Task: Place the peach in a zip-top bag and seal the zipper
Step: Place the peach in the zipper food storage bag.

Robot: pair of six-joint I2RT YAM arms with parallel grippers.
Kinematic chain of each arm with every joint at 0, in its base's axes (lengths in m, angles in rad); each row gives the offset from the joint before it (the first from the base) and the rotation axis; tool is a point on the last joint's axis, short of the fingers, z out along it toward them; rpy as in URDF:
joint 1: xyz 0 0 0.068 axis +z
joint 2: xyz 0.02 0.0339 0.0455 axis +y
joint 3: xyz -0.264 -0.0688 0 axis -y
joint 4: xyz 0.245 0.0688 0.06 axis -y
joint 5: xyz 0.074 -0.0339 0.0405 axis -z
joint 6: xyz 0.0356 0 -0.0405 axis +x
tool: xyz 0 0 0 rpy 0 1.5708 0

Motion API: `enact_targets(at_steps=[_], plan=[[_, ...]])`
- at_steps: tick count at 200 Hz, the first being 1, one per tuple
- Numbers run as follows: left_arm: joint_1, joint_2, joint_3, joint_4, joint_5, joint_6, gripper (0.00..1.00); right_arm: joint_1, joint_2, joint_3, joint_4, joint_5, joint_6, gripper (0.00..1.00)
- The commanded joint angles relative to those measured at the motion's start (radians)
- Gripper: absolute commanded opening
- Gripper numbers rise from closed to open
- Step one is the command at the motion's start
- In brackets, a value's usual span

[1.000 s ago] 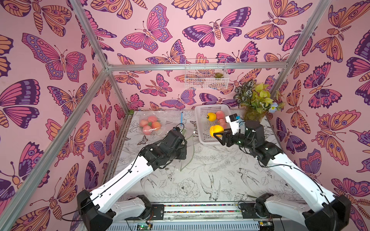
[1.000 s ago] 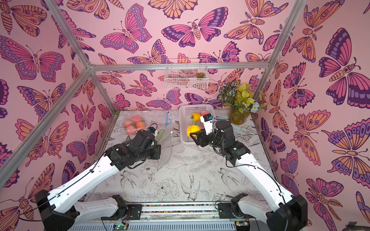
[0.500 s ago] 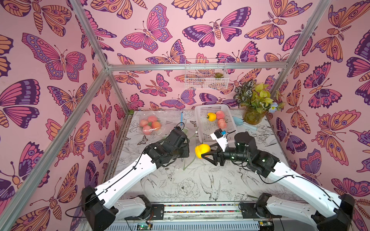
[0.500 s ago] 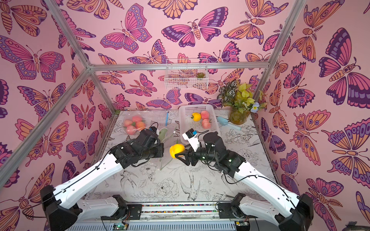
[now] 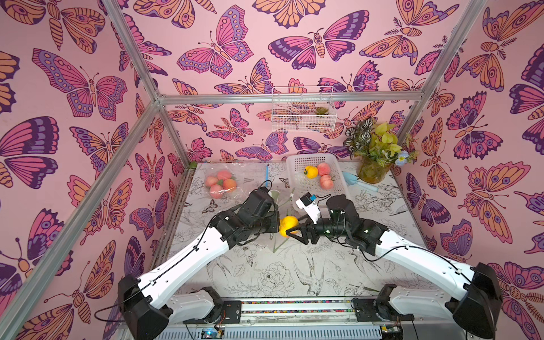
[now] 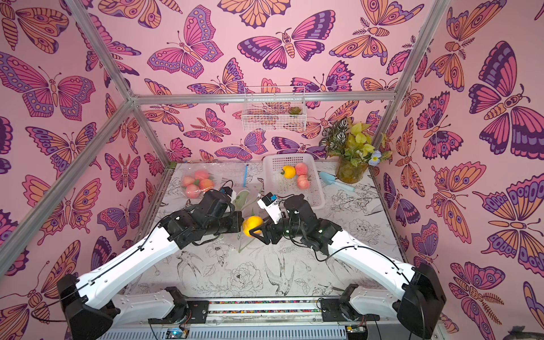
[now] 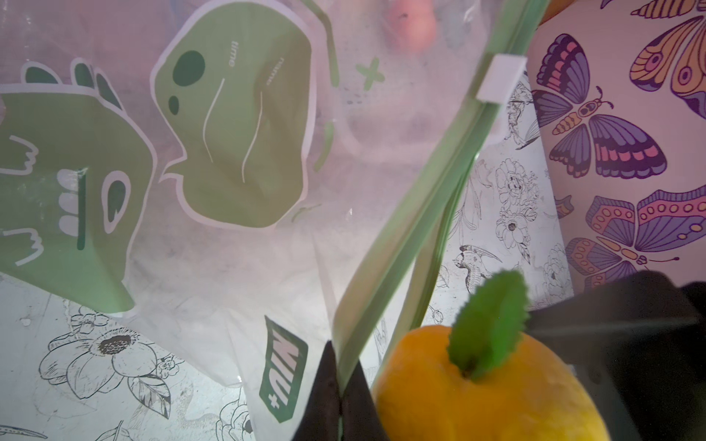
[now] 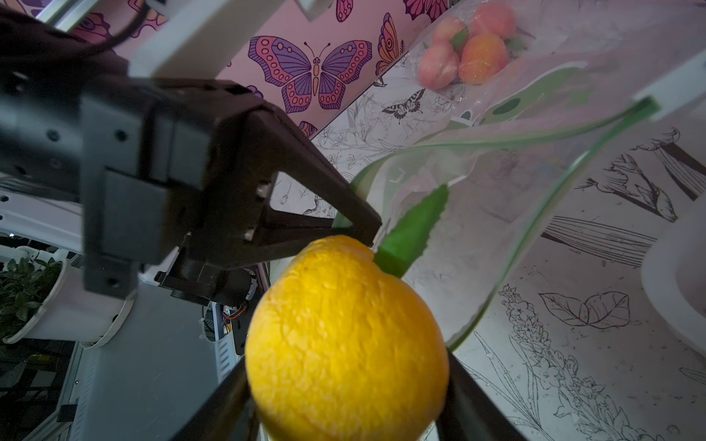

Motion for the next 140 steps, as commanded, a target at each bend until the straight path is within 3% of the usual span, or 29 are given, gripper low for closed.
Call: enact_targets(at_steps=[1, 53, 108, 140], plan=[[-0.001, -0.035, 0.004, 0.017, 0.034, 0.017, 0.0, 0.009, 0.025, 0.029, -0.035, 0.06, -0.003, 0.56], [-0.001, -0.051, -0.01, 0.073, 0.126, 0.052, 0.0, 0.009, 0.043, 0.041, -0.089, 0.237, 0.01, 0.56], [-0.001, -0.026, -0.024, 0.135, 0.223, 0.06, 0.0, 0.008, 0.063, 0.066, -0.084, 0.184, 0.011, 0.59], [-0.001, -0.021, -0.022, 0.138, 0.221, 0.06, 0.0, 0.01, 0.072, 0.077, -0.087, 0.169, 0.01, 0.68]])
